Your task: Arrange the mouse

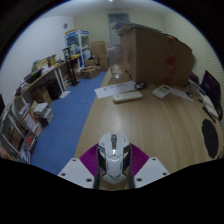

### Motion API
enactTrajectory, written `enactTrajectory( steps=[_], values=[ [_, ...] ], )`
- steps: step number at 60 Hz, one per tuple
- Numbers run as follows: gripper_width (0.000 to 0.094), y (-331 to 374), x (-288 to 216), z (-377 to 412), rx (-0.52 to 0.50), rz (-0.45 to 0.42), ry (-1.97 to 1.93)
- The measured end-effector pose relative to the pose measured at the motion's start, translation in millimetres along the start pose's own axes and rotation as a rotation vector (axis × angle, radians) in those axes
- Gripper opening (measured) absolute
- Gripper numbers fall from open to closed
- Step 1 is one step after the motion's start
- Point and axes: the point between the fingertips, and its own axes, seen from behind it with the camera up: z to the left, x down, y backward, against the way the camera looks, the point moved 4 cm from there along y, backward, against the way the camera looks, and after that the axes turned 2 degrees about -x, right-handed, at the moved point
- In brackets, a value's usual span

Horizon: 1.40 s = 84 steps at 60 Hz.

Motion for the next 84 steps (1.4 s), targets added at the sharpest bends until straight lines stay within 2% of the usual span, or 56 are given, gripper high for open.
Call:
enactTrajectory(
  steps=[5, 13, 20, 27, 34, 41, 46, 55, 56, 59, 63, 70, 71, 72, 74, 76, 77, 78, 84],
  values=[
    [0.0389, 18.4, -26.8, -11.5, 0.03, -0.035, -0.021],
    [0.0387, 73.1, -111.8, -54.2, 0.056, -0.207, -0.018],
    [0.0386, 124.6, -173.5, -135.3, 0.131, -0.339, 0.024],
    [0.0385, 151.8, -186.7, -243.2, 0.225, -0.4, 0.028],
    [0.0385, 140.6, -155.9, -339.7, 0.241, -0.349, -0.001],
    [0.0388, 113.1, -100.1, -403.8, 0.21, -0.234, -0.052],
    [0.0387, 90.3, -53.6, -429.5, 0.198, -0.134, -0.086],
    [0.0397, 65.8, -3.0, -437.9, 0.142, -0.044, -0.101],
    [0.0496, 63.4, 3.2, -436.2, 0.129, -0.029, -0.105],
    [0.0439, 60.3, 4.2, -436.4, 0.116, -0.061, -0.098],
    [0.0463, 62.4, 6.0, -435.4, 0.112, -0.045, -0.074],
    [0.0569, 61.2, 5.6, -435.2, 0.106, -0.01, -0.071],
    [0.0596, 60.9, 4.8, -434.1, 0.103, -0.007, -0.069],
    [0.0691, 61.4, 4.2, -432.4, 0.098, -0.001, -0.071],
    [0.0732, 62.8, 4.8, -429.5, 0.096, 0.017, -0.081],
    [0.087, 66.0, 6.4, -426.4, 0.103, 0.041, -0.1],
    [0.089, 68.5, 7.0, -424.4, 0.108, 0.052, -0.108],
    [0.0856, 71.7, 7.3, -423.8, 0.12, 0.059, -0.115],
    [0.084, 98.3, 1.5, -406.7, 0.162, 0.041, -0.13]
  ],
)
